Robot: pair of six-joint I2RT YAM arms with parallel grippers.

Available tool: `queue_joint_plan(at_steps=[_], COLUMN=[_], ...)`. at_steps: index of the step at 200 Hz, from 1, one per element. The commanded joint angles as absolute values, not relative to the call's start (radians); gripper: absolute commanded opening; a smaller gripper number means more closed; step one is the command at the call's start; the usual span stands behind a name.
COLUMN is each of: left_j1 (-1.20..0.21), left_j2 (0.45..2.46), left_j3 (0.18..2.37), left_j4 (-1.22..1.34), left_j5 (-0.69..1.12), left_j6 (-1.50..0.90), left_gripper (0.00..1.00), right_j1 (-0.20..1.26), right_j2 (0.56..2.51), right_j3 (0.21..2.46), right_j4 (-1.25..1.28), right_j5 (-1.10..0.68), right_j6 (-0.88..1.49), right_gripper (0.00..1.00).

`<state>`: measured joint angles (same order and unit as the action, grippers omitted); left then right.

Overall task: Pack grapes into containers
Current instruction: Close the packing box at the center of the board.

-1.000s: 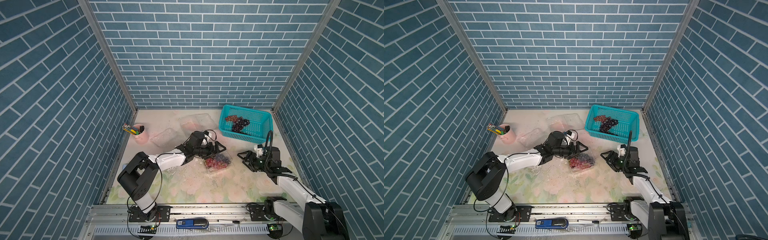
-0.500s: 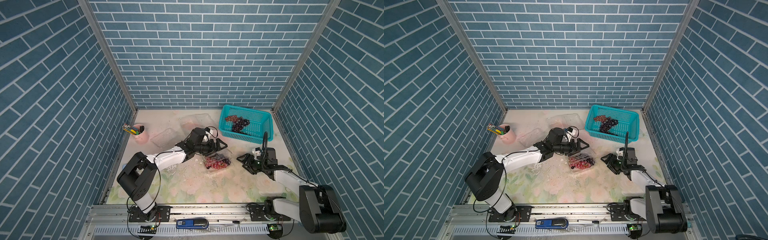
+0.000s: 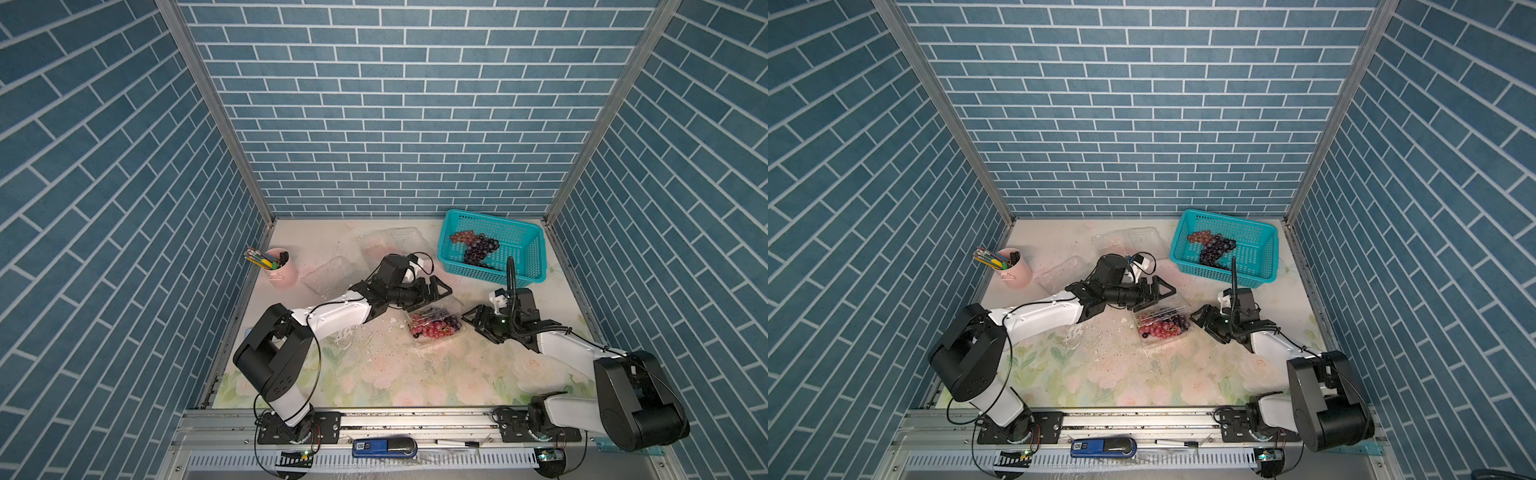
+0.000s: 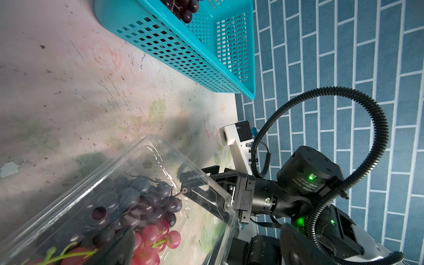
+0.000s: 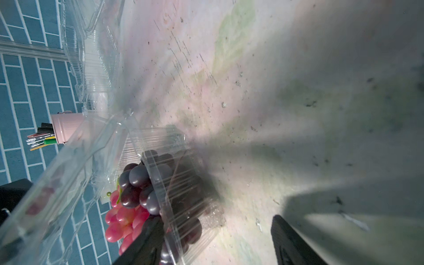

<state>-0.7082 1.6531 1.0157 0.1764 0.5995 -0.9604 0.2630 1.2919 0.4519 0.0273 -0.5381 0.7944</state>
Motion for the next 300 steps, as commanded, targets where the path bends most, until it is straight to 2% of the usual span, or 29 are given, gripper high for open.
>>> queue_joint_plan(at_steps=[1, 118, 173, 242, 271, 300], left_j1=[-0.703, -0.703, -0.703, -0.703, -0.704, -0.704], left_j2=[1.649, 1.659, 1.663, 1.670, 1.689, 1.681], left_j3=[0.997, 0.957, 0.951, 0.895, 0.862, 0.863], left_j4=[0.182, 0.221, 0.229, 0.278, 0.335, 0.313], left_j5=[0.602, 0.606, 0.605, 0.604, 0.617, 0.609], left_j6=[-0.948, -0.973, -0.977, -1.017, -1.060, -1.044], left_gripper=[1.00, 0.99, 1.00, 1.00, 1.00, 1.00], right_j1=[0.279, 0.334, 0.363, 0.370, 0.370, 0.367], right_j2=[1.271, 1.249, 1.330, 1.378, 1.318, 1.250], right_j3=[0.465, 0.483, 0.494, 0.560, 0.581, 0.642], right_j4=[-0.017, -0.078, -0.044, -0.129, -0.149, -0.292], right_j5=[-0.484, -0.478, -0.488, -0.367, -0.387, -0.316], right_j6=[0.749, 0.694, 0.692, 0.694, 0.680, 0.623], right_gripper=[0.75, 0.75, 0.75, 0.77, 0.79, 0.80])
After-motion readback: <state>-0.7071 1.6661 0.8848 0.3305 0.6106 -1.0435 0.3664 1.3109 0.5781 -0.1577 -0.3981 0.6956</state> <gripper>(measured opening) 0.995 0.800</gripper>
